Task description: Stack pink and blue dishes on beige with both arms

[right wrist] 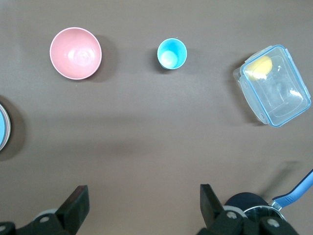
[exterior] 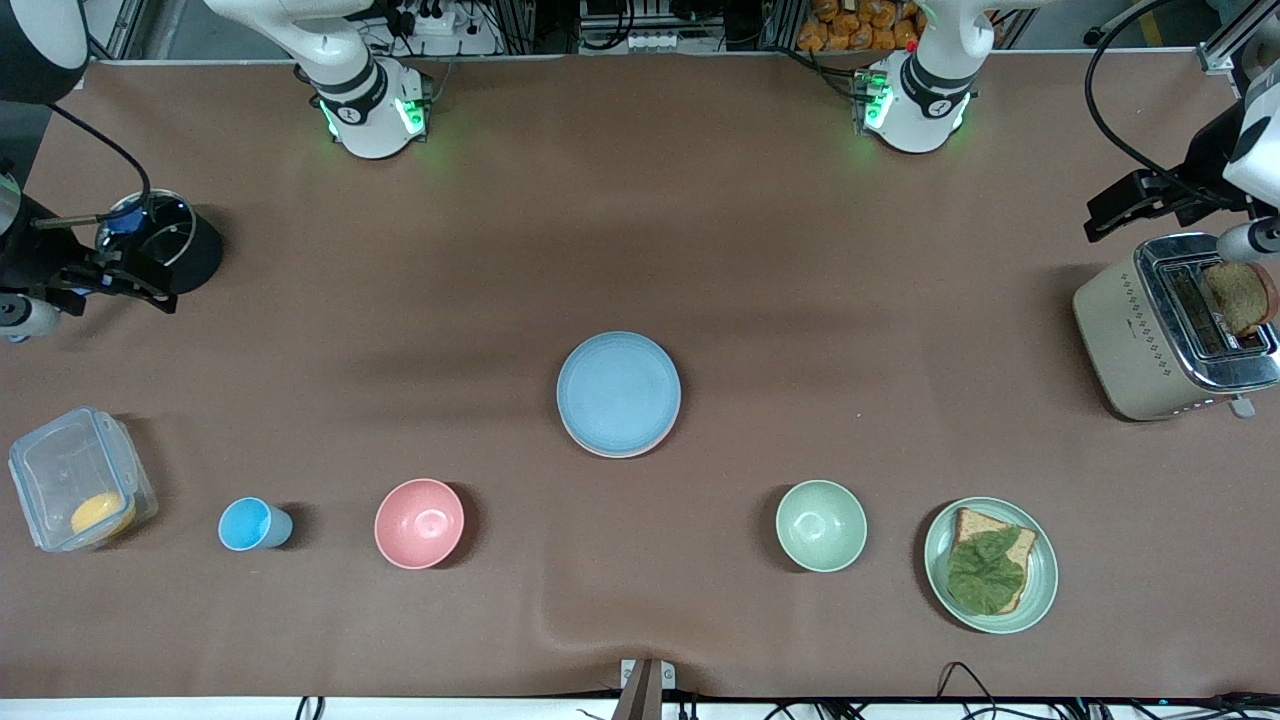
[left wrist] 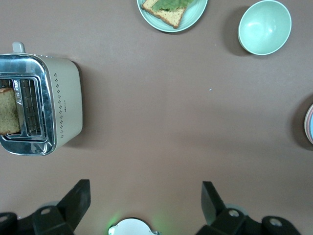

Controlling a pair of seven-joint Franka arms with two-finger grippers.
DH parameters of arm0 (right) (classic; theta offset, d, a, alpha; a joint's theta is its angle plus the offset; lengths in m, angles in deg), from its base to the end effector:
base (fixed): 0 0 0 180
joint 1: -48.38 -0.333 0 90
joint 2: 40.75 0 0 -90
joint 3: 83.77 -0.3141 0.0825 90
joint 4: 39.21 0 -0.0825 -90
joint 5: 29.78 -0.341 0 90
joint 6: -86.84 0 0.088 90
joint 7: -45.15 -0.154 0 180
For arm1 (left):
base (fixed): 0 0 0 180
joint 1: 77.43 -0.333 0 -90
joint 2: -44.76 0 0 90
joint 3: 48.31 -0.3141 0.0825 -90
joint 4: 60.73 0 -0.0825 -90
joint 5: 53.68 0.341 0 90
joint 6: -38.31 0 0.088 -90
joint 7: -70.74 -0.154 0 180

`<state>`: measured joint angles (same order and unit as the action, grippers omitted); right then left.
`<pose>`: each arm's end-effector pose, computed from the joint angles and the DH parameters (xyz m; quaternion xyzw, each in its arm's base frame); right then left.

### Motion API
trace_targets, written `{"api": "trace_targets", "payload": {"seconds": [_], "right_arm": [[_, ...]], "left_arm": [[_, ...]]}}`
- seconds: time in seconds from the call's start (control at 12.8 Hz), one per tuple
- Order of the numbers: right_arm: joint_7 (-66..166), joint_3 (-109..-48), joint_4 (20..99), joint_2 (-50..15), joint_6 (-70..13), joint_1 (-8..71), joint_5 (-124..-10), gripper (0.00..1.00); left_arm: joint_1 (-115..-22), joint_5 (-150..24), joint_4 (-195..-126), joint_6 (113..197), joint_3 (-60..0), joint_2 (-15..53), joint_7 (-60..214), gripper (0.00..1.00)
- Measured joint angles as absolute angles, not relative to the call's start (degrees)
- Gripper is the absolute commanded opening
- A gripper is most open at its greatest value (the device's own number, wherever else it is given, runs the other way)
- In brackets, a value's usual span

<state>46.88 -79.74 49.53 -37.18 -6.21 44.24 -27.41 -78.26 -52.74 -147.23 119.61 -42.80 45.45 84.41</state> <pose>0.5359 -0.0041 0.5574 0.9996 0.0171 0.0062 0.0229 0.4870 -0.0374 0.5948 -0.9960 -0.0793 0.0375 0.0149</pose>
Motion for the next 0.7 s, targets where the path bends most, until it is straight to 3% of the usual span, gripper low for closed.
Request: {"api": "trace_targets", "payload": {"seconds": [0.7], "right_arm": [[46.67,-79.75,49.68,-37.27,-6.2,44.24,-27.41,1.0]], "left_arm": [[-78.56,-52.74,-146.55,119.17,-43.05,45.02,84.41,1.0]]}}
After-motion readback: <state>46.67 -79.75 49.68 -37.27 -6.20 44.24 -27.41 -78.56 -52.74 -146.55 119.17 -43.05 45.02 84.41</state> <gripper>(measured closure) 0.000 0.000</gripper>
